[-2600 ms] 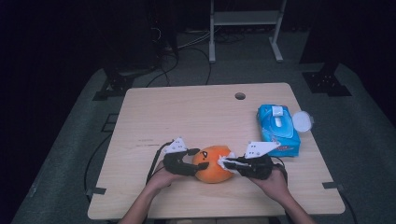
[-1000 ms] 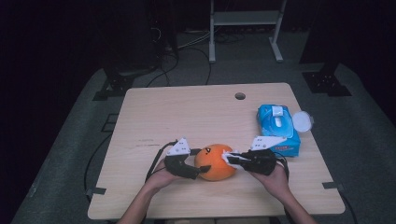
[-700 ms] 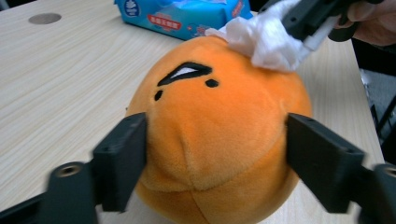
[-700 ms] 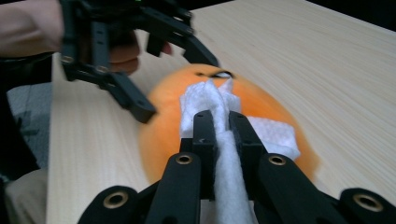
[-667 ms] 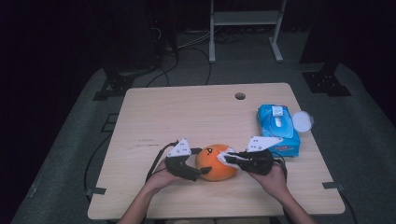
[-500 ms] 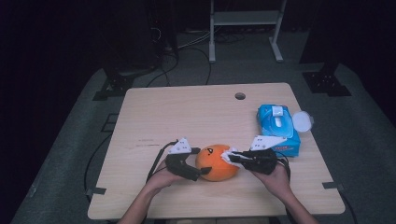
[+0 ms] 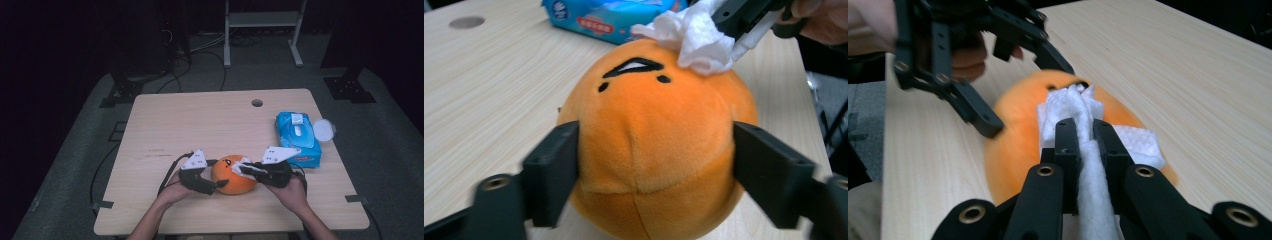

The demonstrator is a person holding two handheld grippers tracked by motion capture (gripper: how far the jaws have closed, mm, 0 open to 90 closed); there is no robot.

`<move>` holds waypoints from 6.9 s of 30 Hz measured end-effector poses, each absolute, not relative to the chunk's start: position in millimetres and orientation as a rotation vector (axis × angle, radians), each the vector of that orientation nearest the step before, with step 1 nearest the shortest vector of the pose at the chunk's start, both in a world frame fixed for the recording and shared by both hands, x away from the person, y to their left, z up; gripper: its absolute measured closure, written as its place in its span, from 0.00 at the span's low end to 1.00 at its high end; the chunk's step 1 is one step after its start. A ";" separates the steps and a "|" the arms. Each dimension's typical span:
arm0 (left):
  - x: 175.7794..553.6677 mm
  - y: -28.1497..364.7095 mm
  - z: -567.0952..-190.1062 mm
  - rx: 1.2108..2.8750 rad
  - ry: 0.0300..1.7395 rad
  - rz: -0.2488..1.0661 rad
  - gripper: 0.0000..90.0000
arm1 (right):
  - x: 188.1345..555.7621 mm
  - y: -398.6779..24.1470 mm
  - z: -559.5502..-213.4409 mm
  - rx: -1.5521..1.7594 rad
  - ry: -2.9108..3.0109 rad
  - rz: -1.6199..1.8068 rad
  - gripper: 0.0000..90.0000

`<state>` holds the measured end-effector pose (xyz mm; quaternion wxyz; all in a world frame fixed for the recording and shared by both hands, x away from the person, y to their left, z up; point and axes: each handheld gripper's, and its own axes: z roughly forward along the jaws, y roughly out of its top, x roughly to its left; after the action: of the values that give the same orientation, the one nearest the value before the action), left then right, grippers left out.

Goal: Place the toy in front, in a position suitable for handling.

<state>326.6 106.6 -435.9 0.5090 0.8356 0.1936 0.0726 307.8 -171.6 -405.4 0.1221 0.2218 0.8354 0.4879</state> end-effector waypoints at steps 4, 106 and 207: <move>330.7 107.5 -438.9 2.016 0.544 0.112 0.14 | 309.8 -175.2 -409.6 0.672 2.450 1.438 0.91; 310.0 90.1 -433.4 2.110 0.299 0.234 0.28 | 293.6 -148.4 -406.0 0.574 2.480 1.505 0.91; 318.9 108.1 -440.7 2.055 0.378 0.183 0.36 | 310.1 -178.7 -416.1 0.734 2.404 1.540 0.91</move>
<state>318.9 108.1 -440.7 0.4988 0.8491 0.1564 0.0756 310.1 -178.7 -416.1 0.0965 0.2479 0.8117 0.5200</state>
